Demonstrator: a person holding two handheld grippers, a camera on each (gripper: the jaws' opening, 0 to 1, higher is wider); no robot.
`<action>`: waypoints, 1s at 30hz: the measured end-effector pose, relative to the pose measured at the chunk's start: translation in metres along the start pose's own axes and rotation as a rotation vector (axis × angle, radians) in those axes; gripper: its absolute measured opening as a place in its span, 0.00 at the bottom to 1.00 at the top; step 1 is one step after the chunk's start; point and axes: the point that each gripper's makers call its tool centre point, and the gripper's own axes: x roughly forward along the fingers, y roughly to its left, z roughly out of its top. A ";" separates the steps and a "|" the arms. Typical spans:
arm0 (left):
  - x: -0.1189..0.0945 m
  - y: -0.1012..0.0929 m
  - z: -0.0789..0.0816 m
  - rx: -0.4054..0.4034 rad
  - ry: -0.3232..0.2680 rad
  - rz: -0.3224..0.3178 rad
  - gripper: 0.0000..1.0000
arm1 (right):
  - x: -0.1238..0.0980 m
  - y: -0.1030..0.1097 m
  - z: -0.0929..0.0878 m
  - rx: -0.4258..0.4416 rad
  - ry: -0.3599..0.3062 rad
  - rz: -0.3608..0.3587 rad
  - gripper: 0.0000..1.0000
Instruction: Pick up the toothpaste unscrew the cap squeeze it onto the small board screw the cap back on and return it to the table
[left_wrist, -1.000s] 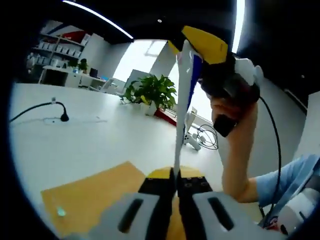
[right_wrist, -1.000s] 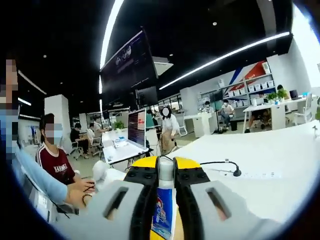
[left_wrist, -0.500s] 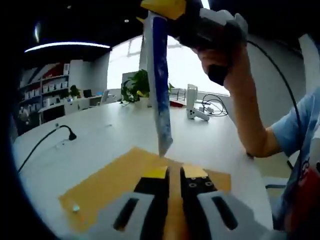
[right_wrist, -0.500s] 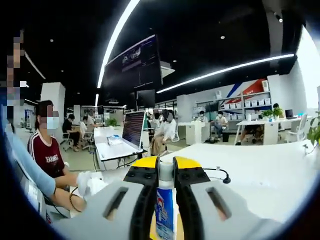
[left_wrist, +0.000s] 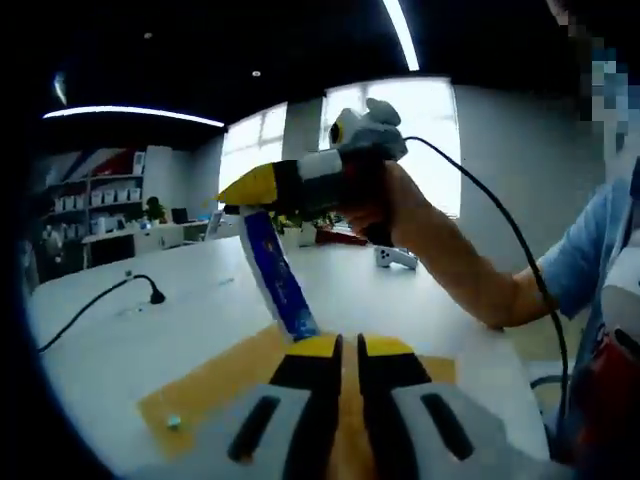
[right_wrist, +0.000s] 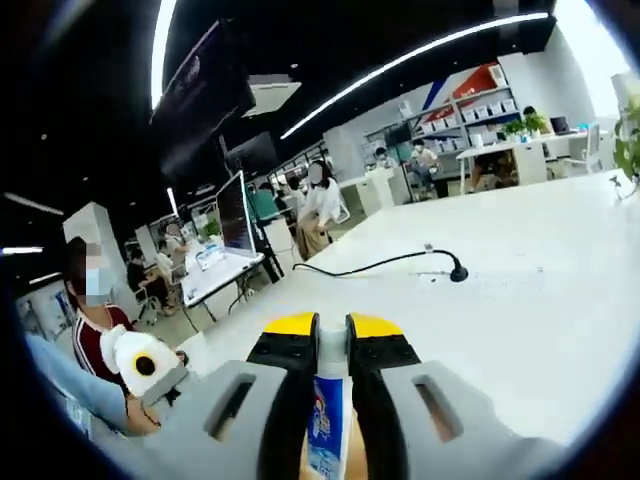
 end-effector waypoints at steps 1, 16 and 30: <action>0.003 -0.002 -0.003 0.004 0.013 -0.001 0.05 | 0.001 -0.005 -0.003 0.032 0.015 0.005 0.10; 0.026 0.004 -0.022 0.049 0.139 0.057 0.02 | 0.037 -0.072 -0.061 0.367 0.069 -0.072 0.11; 0.029 0.004 -0.036 0.086 0.211 0.076 0.02 | 0.041 -0.089 -0.082 0.040 0.132 -0.185 0.12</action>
